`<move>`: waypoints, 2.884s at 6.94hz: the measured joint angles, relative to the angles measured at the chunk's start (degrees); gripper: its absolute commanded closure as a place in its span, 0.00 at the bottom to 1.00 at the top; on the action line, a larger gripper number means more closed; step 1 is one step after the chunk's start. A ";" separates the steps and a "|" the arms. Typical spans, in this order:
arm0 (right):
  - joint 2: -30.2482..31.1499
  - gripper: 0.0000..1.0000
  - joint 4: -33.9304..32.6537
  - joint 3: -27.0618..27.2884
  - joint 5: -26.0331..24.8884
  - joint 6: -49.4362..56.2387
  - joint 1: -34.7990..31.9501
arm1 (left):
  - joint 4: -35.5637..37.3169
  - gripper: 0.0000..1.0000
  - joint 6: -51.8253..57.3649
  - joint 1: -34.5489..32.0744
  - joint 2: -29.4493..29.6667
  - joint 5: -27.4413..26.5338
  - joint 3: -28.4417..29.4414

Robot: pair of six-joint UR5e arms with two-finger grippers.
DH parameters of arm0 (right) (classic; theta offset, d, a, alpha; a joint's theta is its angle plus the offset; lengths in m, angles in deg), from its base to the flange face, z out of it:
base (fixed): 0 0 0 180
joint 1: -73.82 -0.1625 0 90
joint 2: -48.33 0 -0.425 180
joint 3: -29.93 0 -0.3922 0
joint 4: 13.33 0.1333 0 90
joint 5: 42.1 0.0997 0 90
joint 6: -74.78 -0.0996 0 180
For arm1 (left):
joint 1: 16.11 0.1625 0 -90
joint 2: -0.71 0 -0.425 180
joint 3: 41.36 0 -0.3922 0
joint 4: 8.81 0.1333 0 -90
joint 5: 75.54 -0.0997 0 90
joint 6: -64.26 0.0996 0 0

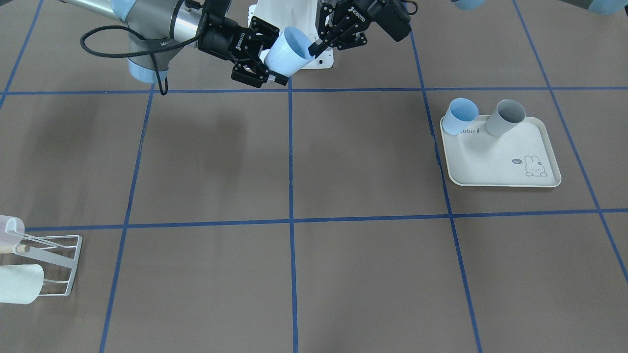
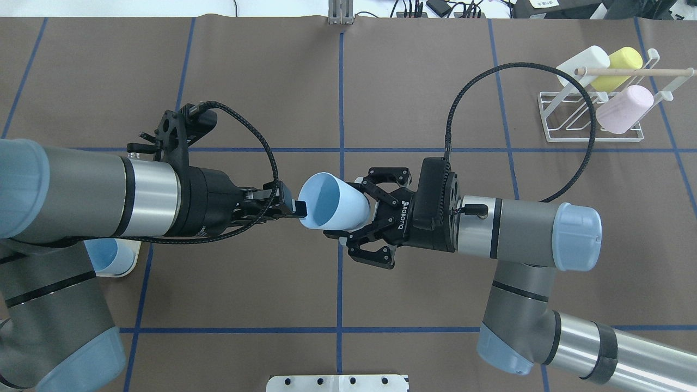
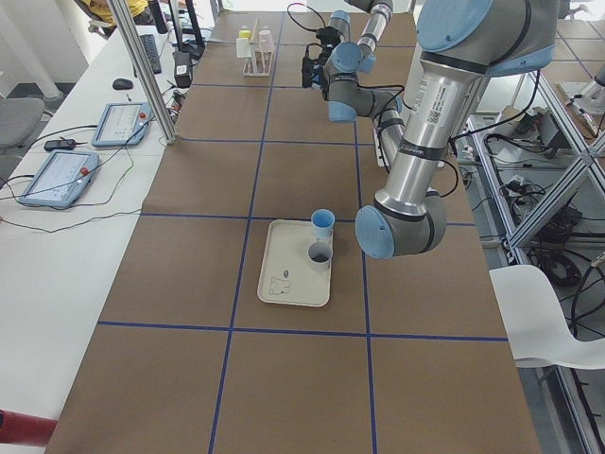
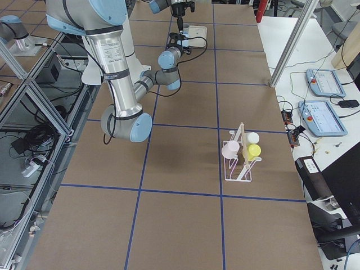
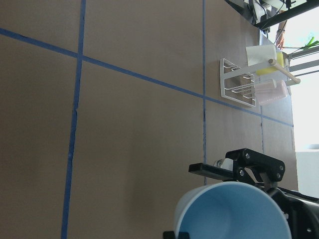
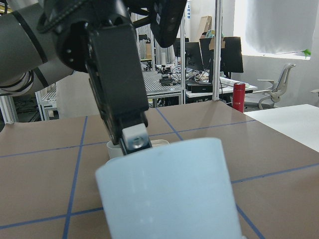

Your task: Transfer IKEA cup to right arm and place on rack

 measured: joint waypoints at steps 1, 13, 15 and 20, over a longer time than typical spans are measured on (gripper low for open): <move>0.12 0.79 -0.08 0.03 -0.06 -0.01 -0.11 | -0.05 0.00 0.01 0.02 0.12 0.05 -0.09; 4.89 1.00 -42.21 7.69 -3.41 28.75 -19.98 | 17.59 0.00 57.58 -27.05 -30.05 7.58 -12.72; 8.88 1.00 -49.10 9.55 -3.56 44.47 -27.31 | 17.48 0.00 74.77 -37.78 -34.57 12.20 -10.21; 18.72 1.00 -54.77 10.00 -21.31 88.42 -35.25 | 17.45 0.00 94.50 -52.12 -38.39 23.37 -4.26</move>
